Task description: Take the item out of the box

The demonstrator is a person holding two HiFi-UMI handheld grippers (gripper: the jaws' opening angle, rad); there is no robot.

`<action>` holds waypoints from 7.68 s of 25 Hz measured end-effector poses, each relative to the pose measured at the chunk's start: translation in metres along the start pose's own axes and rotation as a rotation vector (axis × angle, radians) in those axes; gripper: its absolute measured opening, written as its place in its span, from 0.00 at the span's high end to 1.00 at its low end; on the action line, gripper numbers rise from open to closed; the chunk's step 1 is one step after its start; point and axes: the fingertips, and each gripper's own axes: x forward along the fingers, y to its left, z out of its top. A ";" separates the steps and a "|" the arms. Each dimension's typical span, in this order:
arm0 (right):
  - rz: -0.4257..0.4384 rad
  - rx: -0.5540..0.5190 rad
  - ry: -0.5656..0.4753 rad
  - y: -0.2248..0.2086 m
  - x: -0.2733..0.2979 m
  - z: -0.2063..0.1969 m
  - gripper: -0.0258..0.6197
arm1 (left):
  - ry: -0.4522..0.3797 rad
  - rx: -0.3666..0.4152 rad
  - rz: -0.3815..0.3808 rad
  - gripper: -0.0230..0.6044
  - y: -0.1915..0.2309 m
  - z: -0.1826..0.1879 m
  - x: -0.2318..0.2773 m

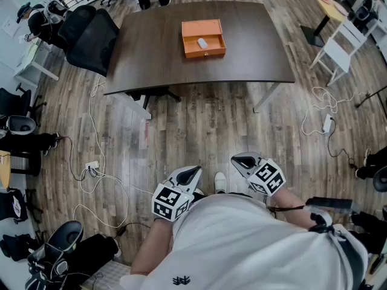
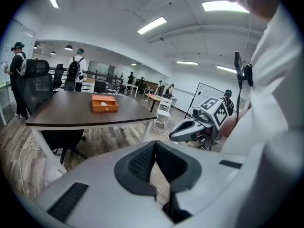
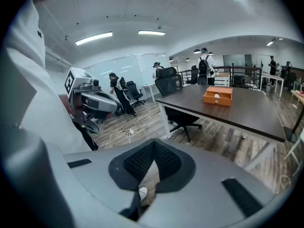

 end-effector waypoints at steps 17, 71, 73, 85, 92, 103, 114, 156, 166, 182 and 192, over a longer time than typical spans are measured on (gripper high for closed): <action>-0.069 0.065 -0.005 -0.088 0.047 0.033 0.96 | 0.002 0.051 -0.096 0.95 0.068 0.054 0.066; -0.183 0.130 0.270 -0.587 0.395 0.273 0.64 | 0.029 -0.086 0.138 0.91 0.440 0.292 0.246; -0.180 0.134 0.294 -0.591 0.403 0.268 0.64 | 0.029 -0.094 0.152 0.91 0.442 0.293 0.248; -0.161 0.140 0.358 -0.599 0.434 0.249 0.64 | 0.023 -0.114 0.187 0.91 0.456 0.294 0.248; -0.171 0.115 0.361 -0.600 0.432 0.250 0.69 | 0.012 -0.107 0.188 0.91 0.456 0.298 0.240; -0.192 0.109 0.343 -0.581 0.412 0.261 0.69 | -0.013 -0.079 0.159 0.91 0.452 0.290 0.218; -0.213 0.074 0.263 -0.526 0.380 0.289 0.70 | -0.067 -0.049 0.113 0.91 0.441 0.275 0.177; -0.336 0.192 0.045 -0.237 0.231 0.240 0.70 | -0.085 0.078 -0.106 0.91 0.376 0.168 0.036; -0.351 0.192 0.018 -0.207 0.211 0.224 0.70 | -0.083 0.118 -0.168 0.91 0.349 0.160 0.041; -0.340 0.169 0.011 -0.192 0.210 0.224 0.70 | -0.083 0.119 -0.186 0.91 0.342 0.152 0.041; -0.337 0.168 0.017 -0.192 0.214 0.228 0.70 | -0.076 0.116 -0.195 0.91 0.346 0.155 0.043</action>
